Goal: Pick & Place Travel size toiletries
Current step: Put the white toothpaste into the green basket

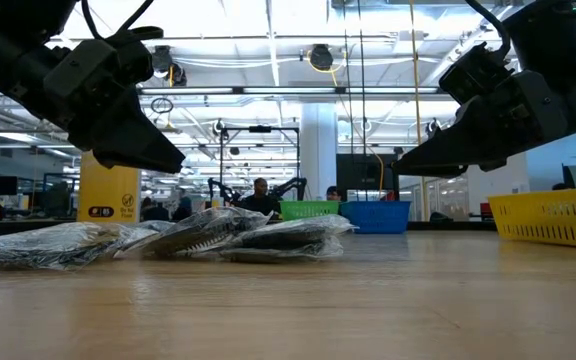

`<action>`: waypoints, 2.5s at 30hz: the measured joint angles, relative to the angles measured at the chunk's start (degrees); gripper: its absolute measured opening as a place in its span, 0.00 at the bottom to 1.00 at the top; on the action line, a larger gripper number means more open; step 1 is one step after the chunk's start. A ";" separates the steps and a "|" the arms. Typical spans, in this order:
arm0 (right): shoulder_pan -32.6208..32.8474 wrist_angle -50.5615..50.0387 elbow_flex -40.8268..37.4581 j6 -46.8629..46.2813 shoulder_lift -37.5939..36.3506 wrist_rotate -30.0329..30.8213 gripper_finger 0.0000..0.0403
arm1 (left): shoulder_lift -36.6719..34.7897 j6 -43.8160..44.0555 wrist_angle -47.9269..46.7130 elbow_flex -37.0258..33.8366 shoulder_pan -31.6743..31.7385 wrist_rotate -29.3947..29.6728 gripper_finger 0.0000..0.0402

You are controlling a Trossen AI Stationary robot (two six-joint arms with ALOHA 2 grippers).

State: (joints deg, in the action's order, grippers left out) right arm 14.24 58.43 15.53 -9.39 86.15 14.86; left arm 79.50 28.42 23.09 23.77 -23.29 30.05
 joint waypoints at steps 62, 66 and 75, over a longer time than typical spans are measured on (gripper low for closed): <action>10.19 -25.78 13.75 -4.26 -0.02 7.42 0.53 | 12.58 10.72 -29.80 12.90 12.30 -13.13 0.29; 11.43 -29.14 13.73 -6.42 -0.02 7.41 0.53 | 12.66 8.16 -26.27 12.90 13.09 -14.45 0.13; 12.50 -30.04 13.73 -6.14 -0.02 7.68 0.53 | 12.79 -4.03 -4.43 16.19 18.99 -20.35 0.12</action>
State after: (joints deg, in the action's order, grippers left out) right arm 26.74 28.39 29.26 -15.53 86.13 22.55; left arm 92.30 24.40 18.66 39.96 -4.30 9.71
